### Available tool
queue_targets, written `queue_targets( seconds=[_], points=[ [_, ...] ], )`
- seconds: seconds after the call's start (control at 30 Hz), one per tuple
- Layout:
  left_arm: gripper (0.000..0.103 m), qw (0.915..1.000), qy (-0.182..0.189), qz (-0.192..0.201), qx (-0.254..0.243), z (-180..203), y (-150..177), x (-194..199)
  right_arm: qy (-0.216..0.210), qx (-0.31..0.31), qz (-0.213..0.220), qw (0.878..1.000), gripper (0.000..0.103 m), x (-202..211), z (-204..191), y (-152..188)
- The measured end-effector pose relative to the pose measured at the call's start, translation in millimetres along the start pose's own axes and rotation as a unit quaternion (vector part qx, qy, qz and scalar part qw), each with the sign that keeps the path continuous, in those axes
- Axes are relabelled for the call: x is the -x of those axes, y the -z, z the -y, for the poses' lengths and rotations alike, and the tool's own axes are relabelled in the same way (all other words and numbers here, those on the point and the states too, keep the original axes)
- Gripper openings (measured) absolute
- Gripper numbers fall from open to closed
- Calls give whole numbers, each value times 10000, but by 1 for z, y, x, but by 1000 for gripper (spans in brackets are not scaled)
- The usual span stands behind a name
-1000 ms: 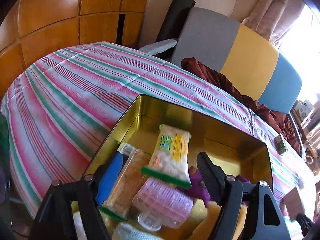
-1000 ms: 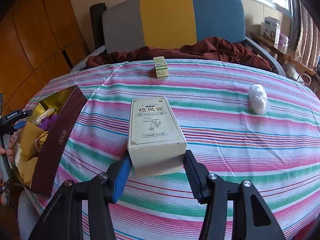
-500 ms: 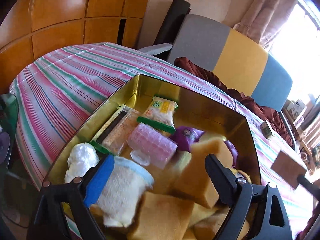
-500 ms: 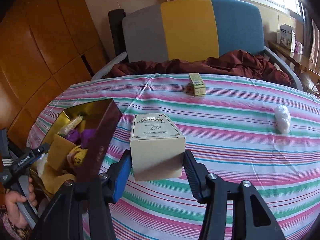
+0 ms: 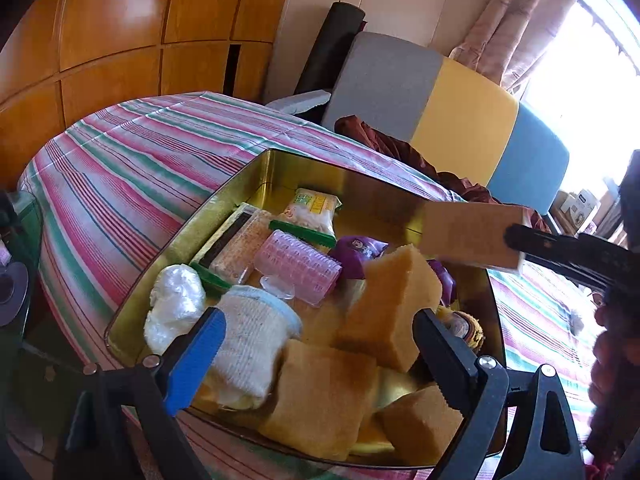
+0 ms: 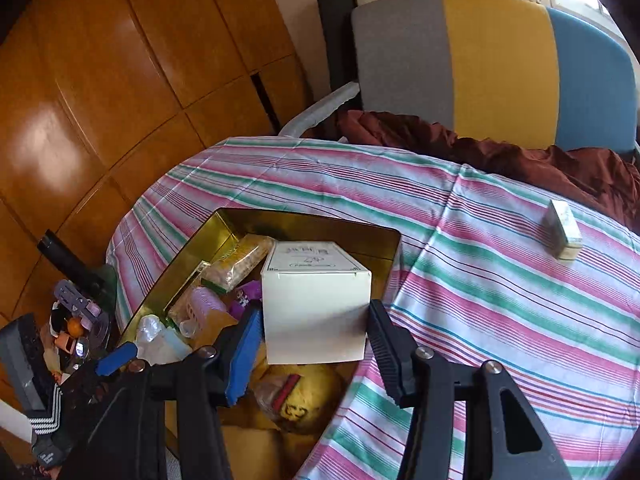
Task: Organize objects
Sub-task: 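Open both tools to drop the cracker bag and white box into the tray, then move both tools back toward the small box and plastic bundle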
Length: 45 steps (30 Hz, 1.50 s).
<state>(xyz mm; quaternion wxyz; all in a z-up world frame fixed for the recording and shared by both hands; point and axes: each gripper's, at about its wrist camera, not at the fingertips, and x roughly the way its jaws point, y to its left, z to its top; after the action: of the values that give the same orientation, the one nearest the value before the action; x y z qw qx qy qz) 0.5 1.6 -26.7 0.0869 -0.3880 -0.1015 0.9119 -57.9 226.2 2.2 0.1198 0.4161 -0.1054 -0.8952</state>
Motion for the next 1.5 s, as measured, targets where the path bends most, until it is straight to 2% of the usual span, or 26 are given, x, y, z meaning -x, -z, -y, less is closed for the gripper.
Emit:
queue_targets(
  seconds=[0.2,0.27,0.37,0.5,0.67,0.9,1.03,1.1,1.17,1.33,1.37,1.43,1.5],
  points=[
    [95,9997,76,3,246,-14,0,6,-5,320,-311,9990,52,-48,-17,-18],
    [95,9995,107,-11,289,-16,1,7,-46,240,-432,9988,53,-63,-18,-25],
    [95,9995,140,-1,269,-16,1,8,170,123,-537,9983,56,-73,-11,-31],
    [95,9993,188,24,321,-16,1,10,386,-45,-275,9989,56,-56,0,-29],
    [95,9986,317,2,413,-13,2,10,804,80,-133,9966,57,-34,7,-18],
    [95,9987,377,9,352,-6,5,15,603,92,-178,9980,57,-12,11,-4],
    [95,9986,401,8,352,-4,6,17,645,238,142,9975,57,6,8,8],
    [95,9984,426,-6,367,-3,6,16,765,350,222,9962,55,9,5,8],
    [95,9984,441,-9,366,-1,6,17,853,426,78,9954,42,0,0,4],
    [95,9987,435,-16,283,4,8,19,951,684,-363,9924,37,-40,-17,-6],
    [95,9988,421,-39,265,5,8,19,875,696,-448,9927,37,-49,-21,-7],
    [95,9989,400,-73,236,6,9,19,363,616,-648,9953,37,-64,-27,-7],
    [95,9990,384,-96,210,8,10,19,31,531,-691,9962,37,-69,-32,-6]
  ],
)
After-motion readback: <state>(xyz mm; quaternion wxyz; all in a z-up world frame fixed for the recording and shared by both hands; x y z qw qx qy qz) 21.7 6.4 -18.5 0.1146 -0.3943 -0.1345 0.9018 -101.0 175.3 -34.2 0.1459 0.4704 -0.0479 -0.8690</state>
